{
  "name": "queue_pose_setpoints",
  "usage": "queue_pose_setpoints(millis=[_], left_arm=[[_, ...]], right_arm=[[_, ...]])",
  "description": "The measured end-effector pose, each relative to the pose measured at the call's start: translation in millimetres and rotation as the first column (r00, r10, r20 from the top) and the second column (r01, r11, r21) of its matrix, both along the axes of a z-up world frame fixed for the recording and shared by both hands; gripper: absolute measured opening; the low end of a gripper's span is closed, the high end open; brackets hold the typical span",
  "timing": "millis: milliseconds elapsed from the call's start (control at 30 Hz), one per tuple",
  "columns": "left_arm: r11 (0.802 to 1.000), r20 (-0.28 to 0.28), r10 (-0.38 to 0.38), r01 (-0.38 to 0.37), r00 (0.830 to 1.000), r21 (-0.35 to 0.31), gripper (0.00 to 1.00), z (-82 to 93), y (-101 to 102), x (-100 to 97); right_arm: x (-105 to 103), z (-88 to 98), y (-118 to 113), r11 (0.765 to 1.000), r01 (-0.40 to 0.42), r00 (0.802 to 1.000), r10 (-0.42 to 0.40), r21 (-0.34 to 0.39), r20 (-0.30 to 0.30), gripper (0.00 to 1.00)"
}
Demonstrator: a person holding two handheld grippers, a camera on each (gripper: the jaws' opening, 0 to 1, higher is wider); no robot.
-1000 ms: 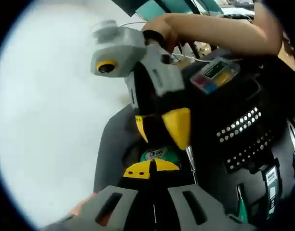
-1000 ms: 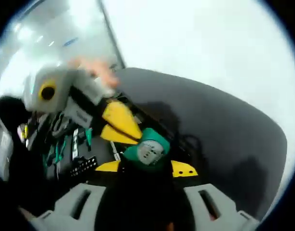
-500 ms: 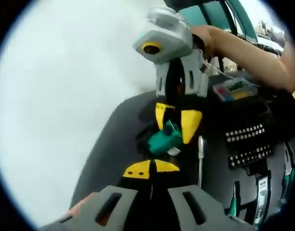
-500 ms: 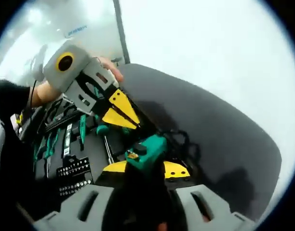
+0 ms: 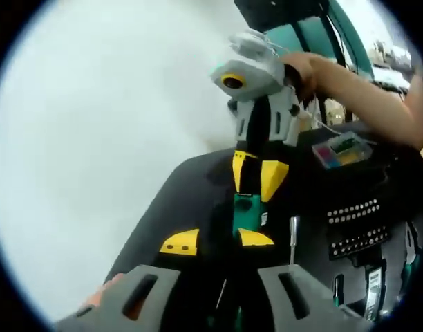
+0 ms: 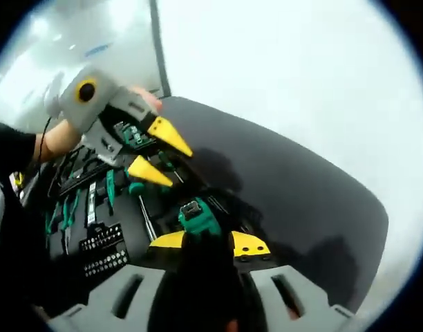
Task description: Pick up the tools and put them into their designated positions in the toolbox.
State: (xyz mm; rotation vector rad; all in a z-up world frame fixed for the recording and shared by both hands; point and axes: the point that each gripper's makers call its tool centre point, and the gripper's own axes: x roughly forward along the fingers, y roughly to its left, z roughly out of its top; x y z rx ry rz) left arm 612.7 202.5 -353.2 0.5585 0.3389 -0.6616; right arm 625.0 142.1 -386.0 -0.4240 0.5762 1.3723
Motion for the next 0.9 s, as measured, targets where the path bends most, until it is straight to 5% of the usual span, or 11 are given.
queue_pose_setpoints(millis=[100, 267, 367, 433, 567, 600, 667, 733, 767, 833, 900], left_arm=[[0.998, -0.001, -0.045, 0.045, 0.999, -0.035, 0.16, -0.5, -5.9, -3.8], [0.985, -0.059, -0.08, 0.088, 0.995, 0.149, 0.0, -28.9, -6.6, -6.4], [0.988, -0.065, -0.095, 0.102, 0.993, 0.118, 0.0, -32.7, -16.6, -8.4], [0.987, -0.071, -0.111, 0.118, 0.991, 0.11, 0.0, -36.7, -24.1, -9.1], [0.974, -0.086, -0.114, 0.129, 0.99, 0.186, 0.0, -45.2, -24.9, -4.0], [0.972, -0.088, -0.084, 0.101, 0.993, 0.214, 0.0, -49.4, -19.7, -1.4], [0.968, -0.046, -0.124, 0.131, 0.991, 0.214, 0.0, -50.6, -24.2, 0.6], [0.976, -0.063, -0.109, 0.118, 0.992, 0.182, 0.0, -50.2, -24.0, 0.1], [0.98, -0.054, -0.101, 0.108, 0.993, 0.169, 0.0, -48.9, -24.9, 2.2], [0.979, -0.041, -0.111, 0.117, 0.993, 0.167, 0.0, -51.1, -26.8, 4.2], [0.981, -0.033, -0.107, 0.111, 0.994, 0.16, 0.0, -52.0, -27.8, 6.3]], right_arm=[[-7.4, -4.9, -0.4, 0.996, -0.077, 0.993, 0.08, -0.038, 0.091, 0.23], [-11.5, -12.3, 21.6, 0.984, -0.165, 0.963, 0.176, -0.07, 0.205, 0.2], [-25.5, 11.3, 31.6, 0.952, -0.298, 0.86, 0.3, -0.072, 0.413, 0.18], [-31.7, 11.3, 28.7, 0.953, -0.284, 0.87, 0.303, -0.107, 0.39, 0.18], [-29.6, 8.7, 25.8, 0.918, -0.295, 0.777, 0.392, -0.265, 0.492, 0.18], [-32.4, 9.5, 26.1, 0.9, -0.298, 0.741, 0.429, -0.32, 0.517, 0.18], [-38.6, 14.7, 32.9, 0.883, -0.325, 0.689, 0.466, -0.338, 0.555, 0.18], [-49.3, 14.1, 37.1, 0.892, -0.333, 0.727, 0.45, -0.306, 0.519, 0.17], [-53.8, 5.2, 31.4, 0.866, -0.343, 0.725, 0.49, -0.363, 0.484, 0.17], [-60.4, 0.1, 30.6, 0.815, -0.378, 0.666, 0.569, -0.44, 0.482, 0.17], [-57.3, 7.9, 21.9, 0.877, -0.326, 0.771, 0.462, -0.352, 0.438, 0.17]])
